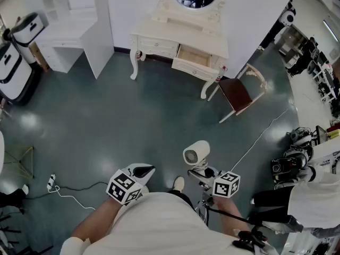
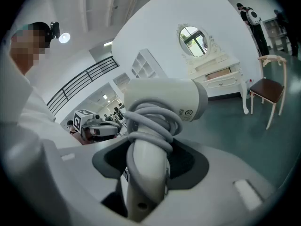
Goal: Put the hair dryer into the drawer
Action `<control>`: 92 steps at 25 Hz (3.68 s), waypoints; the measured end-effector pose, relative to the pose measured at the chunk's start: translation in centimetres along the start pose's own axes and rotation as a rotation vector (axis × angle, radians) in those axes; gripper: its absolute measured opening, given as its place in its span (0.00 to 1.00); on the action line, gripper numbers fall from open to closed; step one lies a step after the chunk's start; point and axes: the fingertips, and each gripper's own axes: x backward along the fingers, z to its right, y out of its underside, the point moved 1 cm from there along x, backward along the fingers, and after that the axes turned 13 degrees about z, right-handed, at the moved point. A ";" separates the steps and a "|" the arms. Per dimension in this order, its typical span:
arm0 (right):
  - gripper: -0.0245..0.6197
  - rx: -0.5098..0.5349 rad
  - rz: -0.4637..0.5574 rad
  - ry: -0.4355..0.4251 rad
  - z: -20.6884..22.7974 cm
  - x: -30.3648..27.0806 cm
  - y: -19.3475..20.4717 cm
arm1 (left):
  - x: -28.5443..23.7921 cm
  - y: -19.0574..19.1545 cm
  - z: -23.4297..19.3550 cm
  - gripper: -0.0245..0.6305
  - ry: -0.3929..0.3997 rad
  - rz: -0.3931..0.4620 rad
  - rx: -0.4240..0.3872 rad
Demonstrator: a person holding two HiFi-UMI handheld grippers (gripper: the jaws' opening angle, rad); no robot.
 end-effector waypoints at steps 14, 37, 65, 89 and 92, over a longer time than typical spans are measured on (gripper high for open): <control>0.39 -0.014 -0.013 0.066 -3.6 -1.0 3.7 | 4.9 2.5 -0.8 0.04 0.030 0.005 0.030; 0.39 0.096 -0.056 0.042 11.7 -8.1 -9.7 | -12.8 -8.8 -11.2 0.04 0.005 -0.039 -0.002; 0.39 0.112 -0.079 0.153 30.7 -21.9 -28.1 | -33.4 -25.1 -32.0 0.04 0.099 -0.025 -0.014; 0.39 0.242 -0.236 0.122 45.6 -39.8 -42.4 | -41.1 -32.9 -52.1 0.04 0.035 -0.023 0.037; 0.39 0.277 -0.290 0.077 48.7 -41.6 -44.2 | -43.4 -35.4 -53.6 0.04 -0.014 0.002 0.034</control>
